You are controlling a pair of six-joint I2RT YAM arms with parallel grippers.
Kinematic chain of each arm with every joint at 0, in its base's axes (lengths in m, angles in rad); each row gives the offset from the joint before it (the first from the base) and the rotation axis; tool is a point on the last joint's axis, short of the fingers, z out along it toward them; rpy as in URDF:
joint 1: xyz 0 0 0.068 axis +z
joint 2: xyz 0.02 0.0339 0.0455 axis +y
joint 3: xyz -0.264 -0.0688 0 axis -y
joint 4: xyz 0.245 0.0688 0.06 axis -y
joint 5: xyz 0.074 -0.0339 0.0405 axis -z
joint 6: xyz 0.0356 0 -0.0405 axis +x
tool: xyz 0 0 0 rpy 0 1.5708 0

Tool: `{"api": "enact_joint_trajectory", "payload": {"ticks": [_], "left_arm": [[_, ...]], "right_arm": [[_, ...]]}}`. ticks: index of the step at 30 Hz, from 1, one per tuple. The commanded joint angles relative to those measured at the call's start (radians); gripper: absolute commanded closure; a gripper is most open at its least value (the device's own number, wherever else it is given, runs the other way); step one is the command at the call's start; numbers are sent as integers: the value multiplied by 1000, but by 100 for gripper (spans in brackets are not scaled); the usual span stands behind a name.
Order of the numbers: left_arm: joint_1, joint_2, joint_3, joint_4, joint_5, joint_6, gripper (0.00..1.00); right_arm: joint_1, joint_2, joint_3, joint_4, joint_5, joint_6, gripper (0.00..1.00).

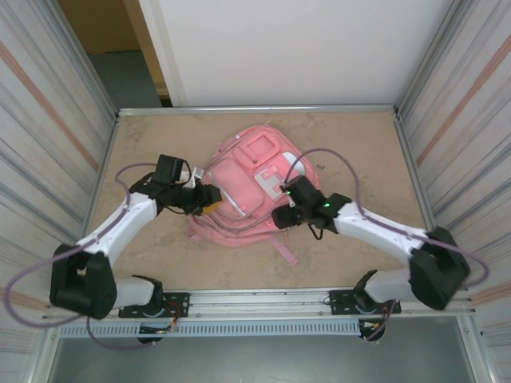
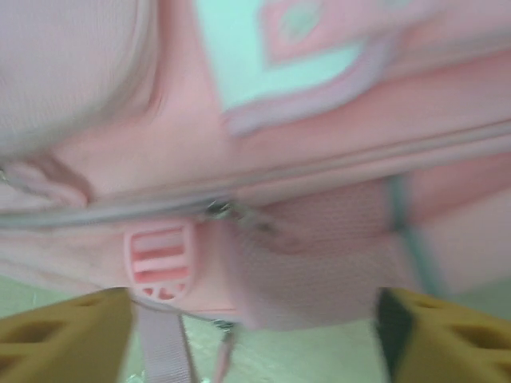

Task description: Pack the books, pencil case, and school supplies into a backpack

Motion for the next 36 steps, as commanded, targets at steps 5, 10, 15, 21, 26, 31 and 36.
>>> {"api": "enact_joint_trajectory", "payload": {"ticks": [5,10,15,21,26,31,36], "left_arm": [[-1,-316,35,-86,-246,357,1],[-3,-533,-203,279,-477,590,1],[39,-561,-454,610,-736,636,1],[90,-390,-612,977,-838,696,1],[119,-148,-633,1275,-749,832,1],[142,-27,-563,1224,-694,870,1],[237,150,-607,1475,-589,830,1]], "right_arm": [[-174,-450,-55,32,245,-99,0],[-385,-682,-229,157,322,-154,0],[-601,-797,-516,392,74,-170,1],[-746,-555,-737,869,-50,-197,1],[-803,-167,-637,1104,-142,-233,1],[-829,136,-533,1304,-173,-203,1],[-799,270,-444,1251,-73,-201,0]]}}
